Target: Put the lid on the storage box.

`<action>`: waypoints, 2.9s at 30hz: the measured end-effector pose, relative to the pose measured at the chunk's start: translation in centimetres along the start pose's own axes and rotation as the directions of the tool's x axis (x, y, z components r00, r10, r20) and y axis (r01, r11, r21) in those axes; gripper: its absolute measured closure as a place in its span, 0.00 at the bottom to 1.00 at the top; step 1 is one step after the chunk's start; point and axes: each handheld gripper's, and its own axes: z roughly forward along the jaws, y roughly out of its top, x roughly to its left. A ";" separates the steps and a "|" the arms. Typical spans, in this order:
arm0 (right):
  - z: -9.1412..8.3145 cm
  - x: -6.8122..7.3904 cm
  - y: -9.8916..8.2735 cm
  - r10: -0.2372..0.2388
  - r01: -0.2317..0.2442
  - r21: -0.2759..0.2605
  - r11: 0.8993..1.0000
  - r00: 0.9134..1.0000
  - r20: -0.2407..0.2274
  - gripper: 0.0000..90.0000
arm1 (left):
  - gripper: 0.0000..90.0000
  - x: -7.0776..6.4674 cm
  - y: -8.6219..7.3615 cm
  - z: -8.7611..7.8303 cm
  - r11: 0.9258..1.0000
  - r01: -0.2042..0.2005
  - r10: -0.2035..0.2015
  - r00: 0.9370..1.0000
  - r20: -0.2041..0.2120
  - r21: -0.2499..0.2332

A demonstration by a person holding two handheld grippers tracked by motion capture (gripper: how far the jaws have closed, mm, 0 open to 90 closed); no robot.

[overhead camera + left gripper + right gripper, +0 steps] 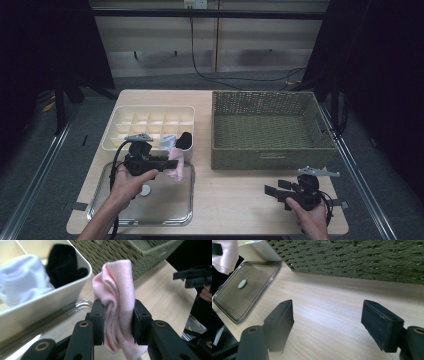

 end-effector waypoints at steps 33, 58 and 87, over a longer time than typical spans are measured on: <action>0.1 -0.3 -0.3 0.010 -0.009 0.013 1.000 0.998 -0.062 0.19 | 0.75 4.9 2.8 -4.4 0.995 0.058 -0.070 0.987 -0.144 -0.086; 0.5 -0.4 -0.2 0.017 -0.015 0.031 0.999 0.998 -0.061 0.20 | 0.75 8.9 4.4 -3.9 0.994 0.102 -0.109 0.968 -0.224 -0.044; 0.7 -0.4 -0.3 0.013 -0.010 0.040 0.999 0.997 -0.079 0.19 | 0.75 11.4 4.4 -0.1 0.991 0.103 -0.073 0.952 -0.298 0.087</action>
